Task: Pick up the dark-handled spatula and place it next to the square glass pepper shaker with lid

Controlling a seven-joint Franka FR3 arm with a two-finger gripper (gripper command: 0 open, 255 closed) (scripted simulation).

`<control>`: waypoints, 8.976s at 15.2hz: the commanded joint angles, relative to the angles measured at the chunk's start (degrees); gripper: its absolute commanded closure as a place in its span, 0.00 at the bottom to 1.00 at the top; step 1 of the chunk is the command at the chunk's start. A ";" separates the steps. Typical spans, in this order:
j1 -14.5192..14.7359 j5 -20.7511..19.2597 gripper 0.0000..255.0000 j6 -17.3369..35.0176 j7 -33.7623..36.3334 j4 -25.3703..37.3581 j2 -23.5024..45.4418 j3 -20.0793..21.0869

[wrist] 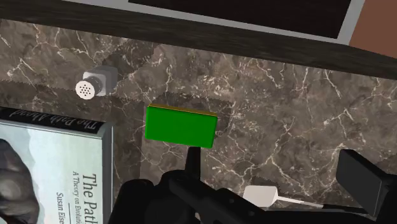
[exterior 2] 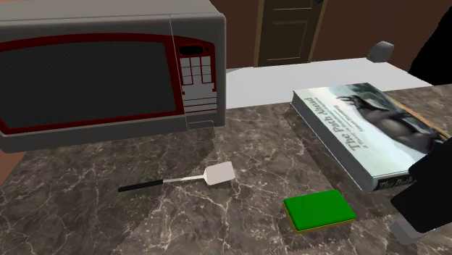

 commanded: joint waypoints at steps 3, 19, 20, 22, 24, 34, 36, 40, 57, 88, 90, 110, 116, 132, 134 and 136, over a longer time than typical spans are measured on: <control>1.43 -0.34 0.00 3.30 -3.83 -0.23 3.28 -1.07; 12.12 1.76 0.00 22.96 -34.01 7.92 33.59 -5.70; 12.64 2.10 0.00 23.73 -35.85 8.86 35.51 -5.65; 13.62 2.78 0.00 25.14 -39.45 10.84 39.31 -5.44; 14.50 3.43 0.00 26.35 -42.95 12.93 43.04 -5.05; 17.91 4.86 0.00 30.31 -58.45 24.20 60.31 -0.96; 18.55 4.66 0.00 30.80 -61.13 26.48 63.46 0.10; 19.13 4.41 0.00 32.46 -63.25 27.67 66.63 1.04; 19.25 4.53 1.00 36.02 -63.33 26.15 68.67 1.14; 19.20 3.99 1.00 18.97 -62.21 37.10 62.54 1.00; 19.19 3.96 1.00 17.50 -62.12 38.38 62.35 0.99; 9.84 4.03 1.00 17.88 -79.18 20.19 45.62 -6.65; 6.12 3.17 1.00 17.80 -86.66 16.40 42.17 -10.73; -3.87 1.86 1.00 15.90 -108.62 17.86 42.86 -23.17; -5.15 2.18 1.00 15.52 -111.62 19.22 44.06 -24.78; -6.49 2.68 1.00 15.07 -114.69 20.86 45.54 -26.34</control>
